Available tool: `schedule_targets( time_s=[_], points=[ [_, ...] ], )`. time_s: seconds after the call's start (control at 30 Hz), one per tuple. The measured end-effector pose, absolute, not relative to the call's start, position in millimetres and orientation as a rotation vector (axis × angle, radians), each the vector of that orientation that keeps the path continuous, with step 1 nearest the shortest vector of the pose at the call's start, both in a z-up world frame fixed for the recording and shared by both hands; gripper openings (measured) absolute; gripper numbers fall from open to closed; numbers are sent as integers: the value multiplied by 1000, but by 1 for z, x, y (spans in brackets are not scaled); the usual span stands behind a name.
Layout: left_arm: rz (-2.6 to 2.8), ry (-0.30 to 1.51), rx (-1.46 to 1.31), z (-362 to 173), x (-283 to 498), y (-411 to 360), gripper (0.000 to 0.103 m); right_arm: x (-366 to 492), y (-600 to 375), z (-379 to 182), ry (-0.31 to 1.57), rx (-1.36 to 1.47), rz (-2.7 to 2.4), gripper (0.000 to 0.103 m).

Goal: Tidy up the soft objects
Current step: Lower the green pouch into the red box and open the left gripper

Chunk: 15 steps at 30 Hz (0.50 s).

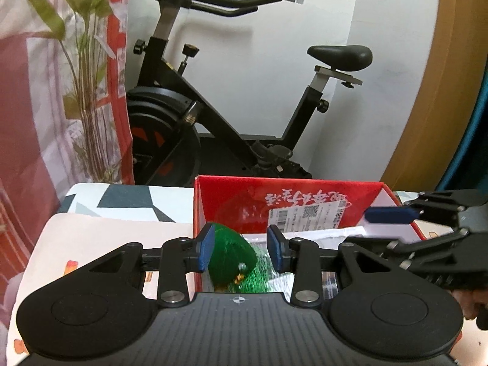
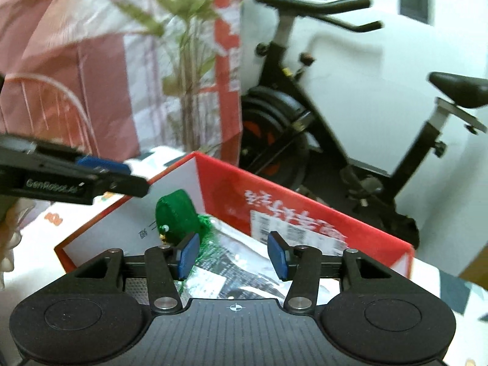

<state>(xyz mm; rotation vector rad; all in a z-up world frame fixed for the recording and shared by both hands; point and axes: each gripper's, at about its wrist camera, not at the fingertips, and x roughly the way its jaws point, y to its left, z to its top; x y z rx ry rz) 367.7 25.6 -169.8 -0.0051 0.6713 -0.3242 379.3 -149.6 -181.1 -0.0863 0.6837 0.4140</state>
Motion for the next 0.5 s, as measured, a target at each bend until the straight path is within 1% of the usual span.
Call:
schedule_targets(
  time_s=[0.27, 0.5],
  points=[
    [-336, 645, 7, -165, 308, 25, 40, 323, -184, -171, 610, 4, 362, 47],
    [-336, 664, -17, -176, 258, 28, 40, 274, -196, -170, 585, 70, 329, 47]
  ],
)
